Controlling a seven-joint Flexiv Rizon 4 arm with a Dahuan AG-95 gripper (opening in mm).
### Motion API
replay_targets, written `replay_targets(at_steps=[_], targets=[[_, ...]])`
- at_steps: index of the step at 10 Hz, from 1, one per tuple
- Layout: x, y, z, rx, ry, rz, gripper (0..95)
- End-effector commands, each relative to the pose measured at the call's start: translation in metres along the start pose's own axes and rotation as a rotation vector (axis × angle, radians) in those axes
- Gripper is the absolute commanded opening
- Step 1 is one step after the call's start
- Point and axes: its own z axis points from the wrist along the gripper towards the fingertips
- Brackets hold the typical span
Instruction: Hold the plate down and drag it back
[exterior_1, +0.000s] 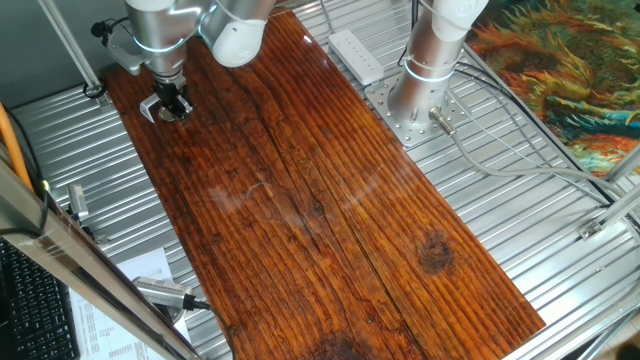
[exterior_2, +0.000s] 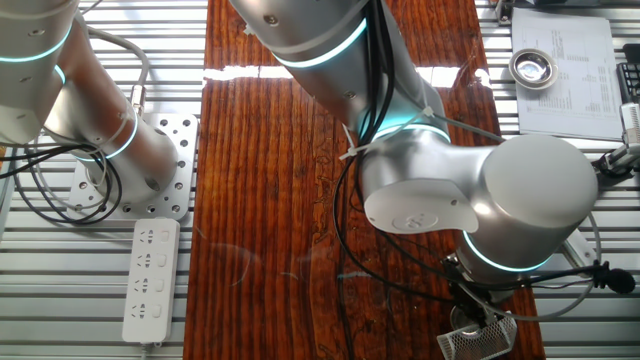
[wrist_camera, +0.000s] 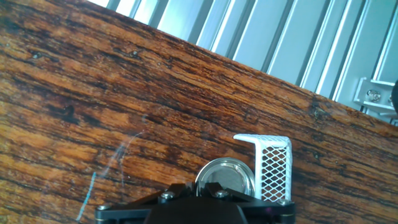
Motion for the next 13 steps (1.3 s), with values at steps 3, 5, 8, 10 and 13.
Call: replay_targets(at_steps=[3, 5, 8, 10, 13], targets=[[-0.0009, -0.0002, -0.0004, -0.009, 0.004, 0.014, 0.0], [-0.0009, -0.0001, -0.0004, -0.027, -0.004, 0.026, 0.0], [-0.0013, -0.0001, -0.0006, -0.06, -0.016, 0.051, 0.0], [-0.0014, 0.0002, -0.0005, -0.059, -0.015, 0.049, 0.0], [-0.0023, 0.0023, -0.0002, -0.06, -0.013, 0.053, 0.0]])
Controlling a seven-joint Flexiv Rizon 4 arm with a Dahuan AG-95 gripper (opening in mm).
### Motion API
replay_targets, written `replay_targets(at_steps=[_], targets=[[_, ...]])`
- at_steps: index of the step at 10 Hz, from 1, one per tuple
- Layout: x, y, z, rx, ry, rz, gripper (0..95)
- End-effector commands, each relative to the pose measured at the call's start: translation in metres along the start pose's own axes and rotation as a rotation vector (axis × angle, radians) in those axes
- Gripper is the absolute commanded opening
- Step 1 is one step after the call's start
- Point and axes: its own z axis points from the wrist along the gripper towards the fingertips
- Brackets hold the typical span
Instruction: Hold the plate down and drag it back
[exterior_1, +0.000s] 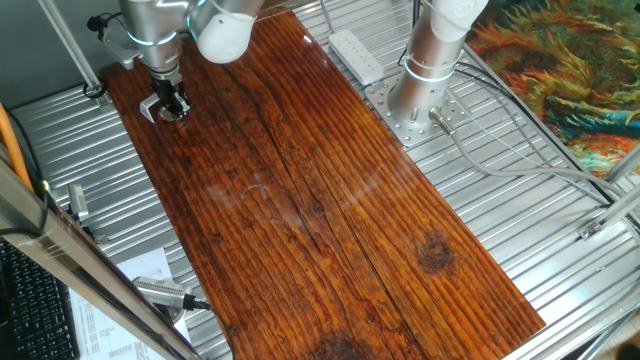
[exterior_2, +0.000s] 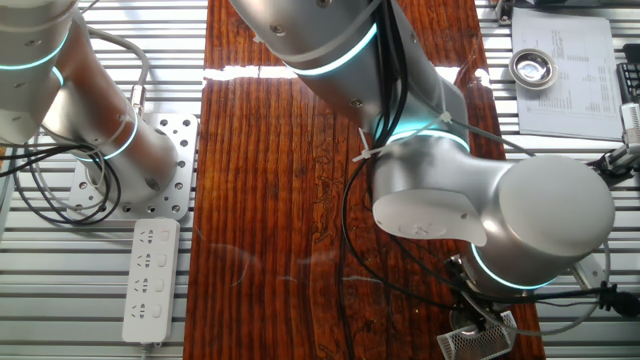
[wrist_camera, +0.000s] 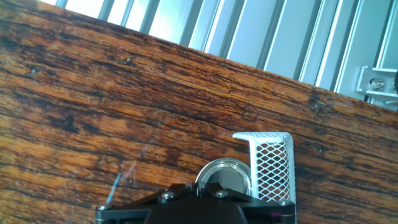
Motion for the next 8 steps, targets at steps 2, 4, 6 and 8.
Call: replay_targets(at_steps=[2, 4, 6, 8], targets=[[-0.0015, 0.0028, 0.0007, 0.001, 0.002, 0.005, 0.0], [-0.0022, 0.0048, 0.0013, 0.002, 0.002, 0.01, 0.0], [-0.0027, 0.0052, 0.0007, 0.005, 0.005, 0.008, 0.0], [-0.0028, 0.0054, 0.0006, 0.006, 0.005, 0.007, 0.0]])
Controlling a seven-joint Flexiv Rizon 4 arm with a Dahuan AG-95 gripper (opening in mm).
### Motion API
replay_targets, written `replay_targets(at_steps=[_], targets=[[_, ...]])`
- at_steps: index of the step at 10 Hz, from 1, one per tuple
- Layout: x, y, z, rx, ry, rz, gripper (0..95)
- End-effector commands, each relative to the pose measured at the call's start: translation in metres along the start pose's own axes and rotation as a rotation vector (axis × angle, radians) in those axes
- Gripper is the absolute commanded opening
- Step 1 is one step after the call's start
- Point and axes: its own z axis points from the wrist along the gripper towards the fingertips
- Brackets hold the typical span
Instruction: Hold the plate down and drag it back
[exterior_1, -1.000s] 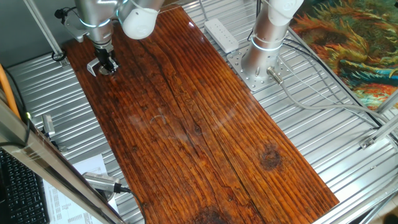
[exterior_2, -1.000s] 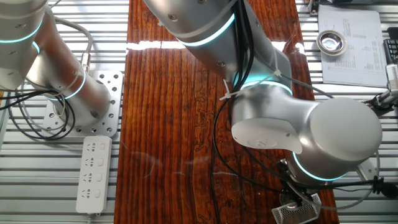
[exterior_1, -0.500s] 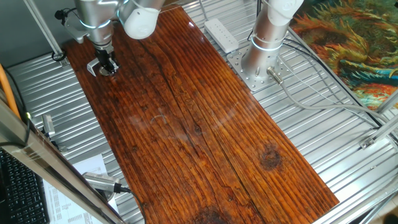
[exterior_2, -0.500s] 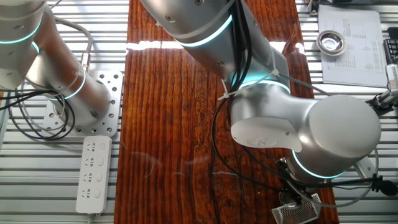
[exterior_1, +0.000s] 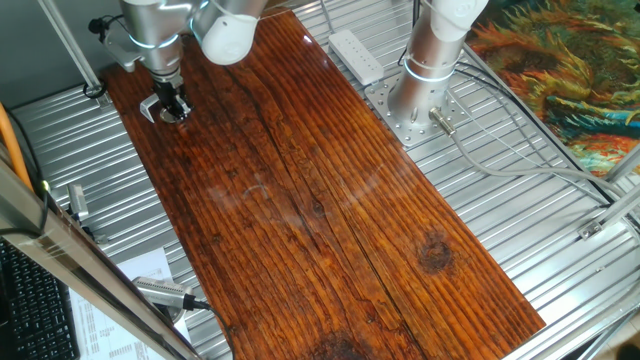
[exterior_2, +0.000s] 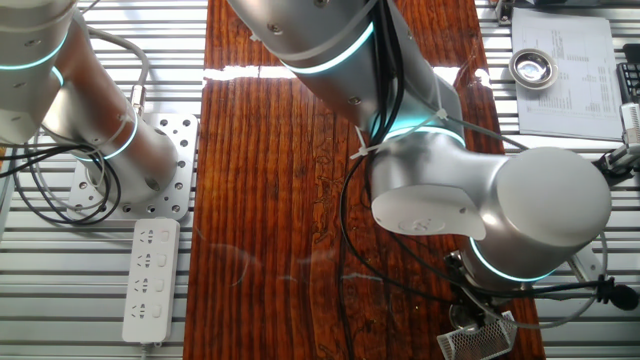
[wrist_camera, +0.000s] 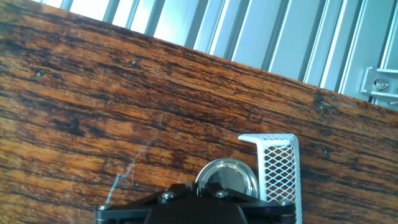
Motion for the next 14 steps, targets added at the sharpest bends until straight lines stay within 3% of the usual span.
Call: replay_targets(at_steps=[1, 14], targets=[[0.0, 0.001, 0.0, -0.002, -0.002, -0.001, 0.0], [-0.005, 0.015, -0.002, -0.005, 0.02, 0.025, 0.0]])
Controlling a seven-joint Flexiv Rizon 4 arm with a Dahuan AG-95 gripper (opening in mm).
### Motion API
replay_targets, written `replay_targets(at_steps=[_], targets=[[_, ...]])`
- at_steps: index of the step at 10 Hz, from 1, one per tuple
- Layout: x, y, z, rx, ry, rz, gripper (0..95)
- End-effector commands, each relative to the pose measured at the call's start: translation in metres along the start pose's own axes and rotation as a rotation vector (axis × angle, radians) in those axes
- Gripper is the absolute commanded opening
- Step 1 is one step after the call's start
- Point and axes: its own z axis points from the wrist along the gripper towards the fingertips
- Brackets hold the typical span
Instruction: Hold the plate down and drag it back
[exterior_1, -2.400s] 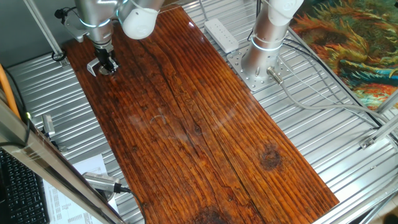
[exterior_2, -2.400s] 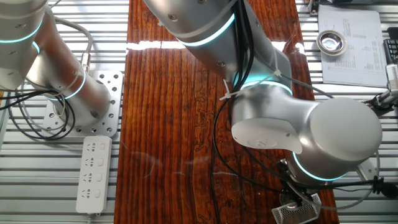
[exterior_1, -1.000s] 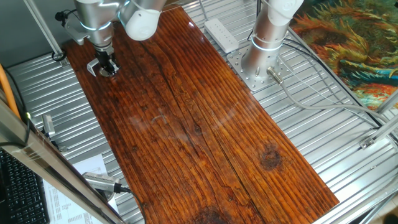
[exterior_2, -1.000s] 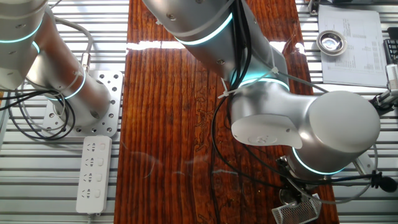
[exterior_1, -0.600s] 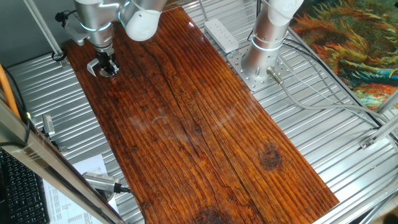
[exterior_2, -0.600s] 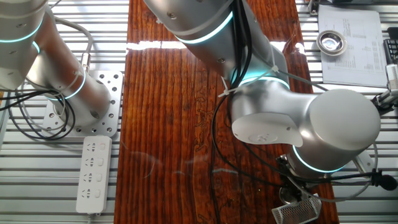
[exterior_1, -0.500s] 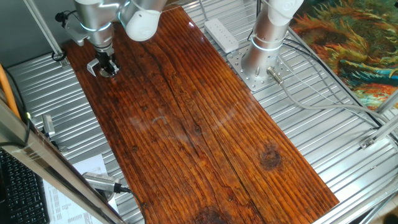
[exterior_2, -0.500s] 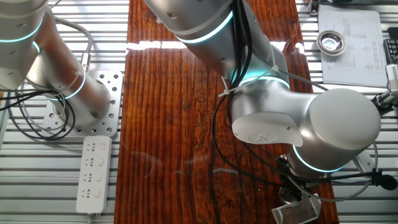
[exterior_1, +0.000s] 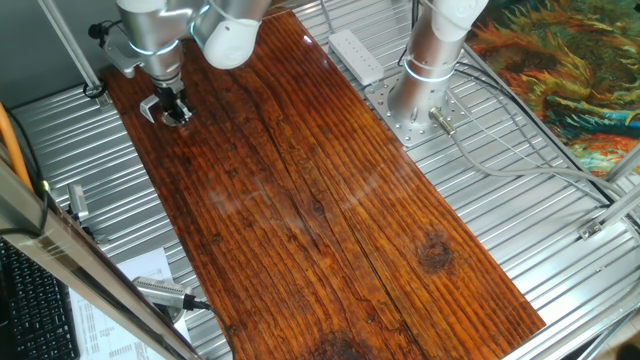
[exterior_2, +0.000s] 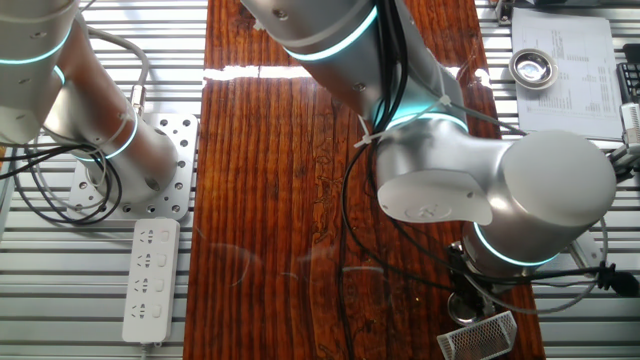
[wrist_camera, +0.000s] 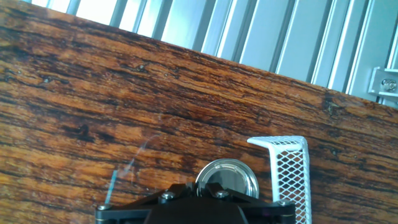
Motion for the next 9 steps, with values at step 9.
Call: replay_targets(at_steps=[9], targets=[[-0.0032, 0.0108, 0.0009, -0.001, 0.011, 0.013, 0.0]])
